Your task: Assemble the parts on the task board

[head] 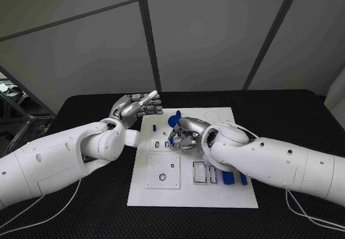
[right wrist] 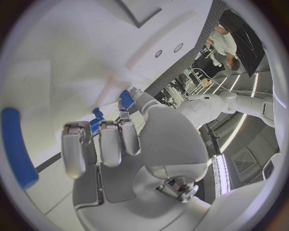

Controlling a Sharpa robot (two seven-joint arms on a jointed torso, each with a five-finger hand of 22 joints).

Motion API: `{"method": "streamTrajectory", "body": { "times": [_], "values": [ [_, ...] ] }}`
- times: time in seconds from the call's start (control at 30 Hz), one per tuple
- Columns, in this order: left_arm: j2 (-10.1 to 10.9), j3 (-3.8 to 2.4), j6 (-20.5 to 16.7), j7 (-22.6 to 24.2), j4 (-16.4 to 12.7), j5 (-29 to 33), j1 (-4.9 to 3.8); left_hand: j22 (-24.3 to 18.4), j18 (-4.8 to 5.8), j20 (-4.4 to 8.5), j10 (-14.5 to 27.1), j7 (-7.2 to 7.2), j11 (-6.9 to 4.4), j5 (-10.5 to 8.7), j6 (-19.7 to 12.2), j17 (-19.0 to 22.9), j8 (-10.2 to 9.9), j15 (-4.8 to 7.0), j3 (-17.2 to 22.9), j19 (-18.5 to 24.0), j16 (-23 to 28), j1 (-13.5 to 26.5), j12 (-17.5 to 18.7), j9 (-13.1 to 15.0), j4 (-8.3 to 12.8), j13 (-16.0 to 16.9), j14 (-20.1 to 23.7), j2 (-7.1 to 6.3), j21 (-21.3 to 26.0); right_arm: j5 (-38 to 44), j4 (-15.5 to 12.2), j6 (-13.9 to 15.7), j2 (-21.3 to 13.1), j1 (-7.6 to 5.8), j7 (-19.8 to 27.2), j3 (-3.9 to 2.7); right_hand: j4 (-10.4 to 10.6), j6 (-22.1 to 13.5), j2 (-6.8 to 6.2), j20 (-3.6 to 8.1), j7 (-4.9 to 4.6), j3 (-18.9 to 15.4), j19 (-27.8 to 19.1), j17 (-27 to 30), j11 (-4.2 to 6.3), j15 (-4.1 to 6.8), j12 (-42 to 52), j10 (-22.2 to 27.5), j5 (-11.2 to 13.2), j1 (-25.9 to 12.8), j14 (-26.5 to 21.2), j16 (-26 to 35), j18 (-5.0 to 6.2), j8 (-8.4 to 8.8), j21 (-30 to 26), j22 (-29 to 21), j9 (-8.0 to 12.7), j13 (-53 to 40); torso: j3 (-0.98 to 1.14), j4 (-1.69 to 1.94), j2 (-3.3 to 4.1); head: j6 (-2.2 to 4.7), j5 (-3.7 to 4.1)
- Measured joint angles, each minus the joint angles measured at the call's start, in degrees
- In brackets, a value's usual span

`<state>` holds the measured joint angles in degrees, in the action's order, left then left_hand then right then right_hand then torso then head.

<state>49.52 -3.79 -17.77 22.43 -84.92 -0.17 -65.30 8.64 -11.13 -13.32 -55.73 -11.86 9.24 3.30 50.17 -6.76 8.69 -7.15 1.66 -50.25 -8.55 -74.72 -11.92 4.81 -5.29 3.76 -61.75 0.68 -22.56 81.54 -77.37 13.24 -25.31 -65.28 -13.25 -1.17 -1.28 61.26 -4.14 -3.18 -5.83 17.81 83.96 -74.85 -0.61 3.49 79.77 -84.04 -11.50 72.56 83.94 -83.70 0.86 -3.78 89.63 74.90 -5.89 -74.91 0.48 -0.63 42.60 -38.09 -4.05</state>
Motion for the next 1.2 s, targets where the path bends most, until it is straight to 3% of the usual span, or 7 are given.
{"method": "streamTrajectory", "body": {
  "times": [0.5,0.97,1.1,1.2],
  "values": [
    [0.0,0.0,0.05,-0.02,0.06,0.0,0.0,0.01,0.0,0.0,0.0,0.0,0.0,0.0,0.0,0.0,0.0,0.0,0.0,0.0,0.0,0.0,0.0,0.0,0.0,0.0,0.0,0.0,0.0,0.71,0.0,-0.06,-0.03,0.02,-0.44,0.0,-0.33,-1.59,-1.26,0.0,-0.51,-0.3,0.0,0.01,-0.43,-0.35,-0.27,0.0,0.3,-1.25,0.08,0.0,0.01,-0.03,0.0,0.0,0.06,0.0,-0.01,0.01,0.0,-0.05,0.03],
    [-0.07,0.0,0.11,-0.07,0.17,0.0,0.0,-0.08,0.0,0.0,0.0,0.0,0.0,0.0,0.0,-0.07,-0.38,0.0,-0.16,0.0,0.0,0.0,0.22,-0.06,0.16,0.0,0.0,0.0,0.0,0.87,0.16,0.53,0.04,0.14,-0.51,0.11,1.05,-6.04,-2.78,-0.42,-0.96,-2.0,0.0,0.26,-1.14,-0.84,-2.19,0.72,1.4,-3.37,0.0,0.22,0.01,0.18,0.0,0.0,0.44,0.0,-0.01,0.01,0.0,0.01,0.16],
    [-0.1,0.0,0.14,-0.09,0.21,0.0,0.0,-0.08,0.0,0.0,0.0,0.0,0.0,0.0,0.0,-0.06,-0.38,0.0,-0.16,0.0,0.0,0.0,0.22,-0.06,0.16,0.0,0.0,0.0,0.0,0.87,0.18,0.99,0.02,0.18,-0.49,0.16,2.16,-7.94,-3.46,-0.82,-1.33,-3.42,0.0,0.38,-1.45,-0.93,-3.07,1.03,3.93,-4.04,0.09,0.22,0.01,0.18,0.0,0.0,0.78,0.0,-0.02,0.01,0.0,0.02,0.17],
    [-0.12,0.0,0.17,-0.12,0.23,0.0,0.0,-0.08,0.0,0.0,0.0,0.0,0.0,0.0,0.0,-0.06,-0.38,0.0,-0.16,0.0,0.0,0.0,0.22,-0.06,0.16,0.0,0.0,0.0,0.0,0.81,0.23,1.56,-0.01,0.2,-0.36,0.17,2.75,-8.5,-3.76,-0.82,-1.33,-4.01,0.0,0.38,-1.45,-1.04,-3.07,1.03,4.38,-4.35,0.2,0.22,0.01,0.18,0.0,0.0,0.65,0.0,-0.01,0.01,0.0,0.05,0.18]
  ]
}}
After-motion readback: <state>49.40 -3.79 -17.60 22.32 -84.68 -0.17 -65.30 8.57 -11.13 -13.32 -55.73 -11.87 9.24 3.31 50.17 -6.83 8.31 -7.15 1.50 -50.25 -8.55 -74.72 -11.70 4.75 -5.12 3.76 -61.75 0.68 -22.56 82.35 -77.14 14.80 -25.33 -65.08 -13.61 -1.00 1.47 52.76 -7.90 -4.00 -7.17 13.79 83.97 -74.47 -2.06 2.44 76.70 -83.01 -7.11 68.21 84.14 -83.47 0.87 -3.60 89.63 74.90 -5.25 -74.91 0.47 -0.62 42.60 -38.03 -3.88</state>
